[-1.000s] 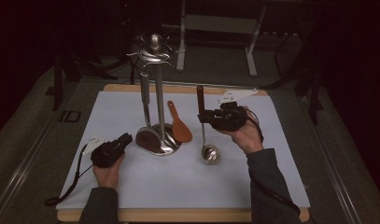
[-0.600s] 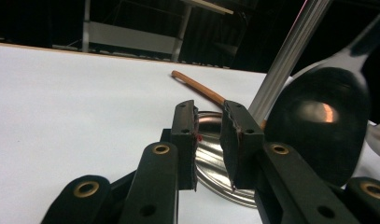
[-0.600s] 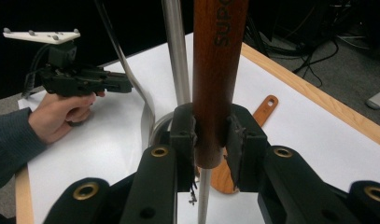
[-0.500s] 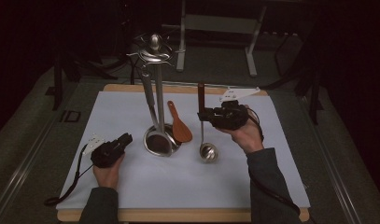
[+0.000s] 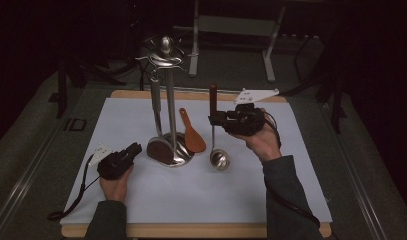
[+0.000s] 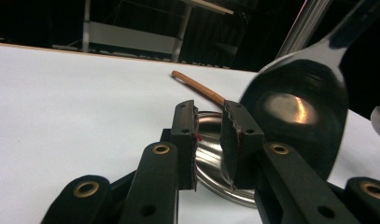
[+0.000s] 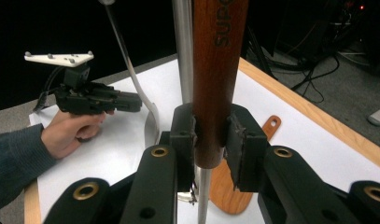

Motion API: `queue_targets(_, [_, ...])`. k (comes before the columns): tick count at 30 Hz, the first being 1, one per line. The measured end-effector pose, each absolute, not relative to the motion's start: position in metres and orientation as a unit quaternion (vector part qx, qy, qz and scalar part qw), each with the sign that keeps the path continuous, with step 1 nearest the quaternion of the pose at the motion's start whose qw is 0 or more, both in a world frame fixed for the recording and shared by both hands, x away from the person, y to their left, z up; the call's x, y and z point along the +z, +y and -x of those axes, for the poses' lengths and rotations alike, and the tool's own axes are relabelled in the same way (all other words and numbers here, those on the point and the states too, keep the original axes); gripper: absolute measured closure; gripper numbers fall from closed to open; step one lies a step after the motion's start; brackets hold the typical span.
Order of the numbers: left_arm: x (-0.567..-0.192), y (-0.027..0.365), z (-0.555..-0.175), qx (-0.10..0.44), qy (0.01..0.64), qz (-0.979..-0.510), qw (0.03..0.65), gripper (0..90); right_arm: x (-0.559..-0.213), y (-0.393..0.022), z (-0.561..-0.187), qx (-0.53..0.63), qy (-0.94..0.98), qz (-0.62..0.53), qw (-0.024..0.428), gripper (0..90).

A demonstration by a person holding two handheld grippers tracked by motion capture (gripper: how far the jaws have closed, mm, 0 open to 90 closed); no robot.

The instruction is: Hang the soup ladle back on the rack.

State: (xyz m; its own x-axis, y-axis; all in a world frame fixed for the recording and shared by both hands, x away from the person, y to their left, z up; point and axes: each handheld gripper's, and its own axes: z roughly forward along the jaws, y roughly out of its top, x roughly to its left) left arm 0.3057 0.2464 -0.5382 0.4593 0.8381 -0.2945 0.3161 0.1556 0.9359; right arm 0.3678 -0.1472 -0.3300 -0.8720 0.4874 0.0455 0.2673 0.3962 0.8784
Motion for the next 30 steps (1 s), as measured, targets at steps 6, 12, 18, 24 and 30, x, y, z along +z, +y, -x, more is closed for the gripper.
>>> queue_targets(6, [-0.538, 0.246, -0.306, 0.219, 0.472, -0.612, 0.596, 75.7, -0.321, -0.141, -0.366, 0.502, 0.828, -0.221, 0.115, 74.2])
queue_targets(12, [-0.538, 0.246, -0.306, 0.219, 0.472, -0.612, 0.596, 75.6, -0.311, -0.134, -0.365, 0.506, 0.827, -0.212, 0.120, 74.2])
queue_targets(18, [-0.538, 0.247, -0.306, 0.220, 0.471, -0.612, 0.596, 75.7, -0.302, -0.126, -0.363, 0.508, 0.827, -0.205, 0.123, 74.2])
queue_targets(24, [-0.538, 0.247, -0.306, 0.220, 0.471, -0.612, 0.596, 75.7, -0.292, -0.117, -0.361, 0.511, 0.828, -0.194, 0.126, 74.2])
queue_targets(30, [-0.538, 0.246, -0.306, 0.220, 0.472, -0.611, 0.597, 75.7, -0.283, -0.110, -0.359, 0.515, 0.826, -0.189, 0.129, 74.2])
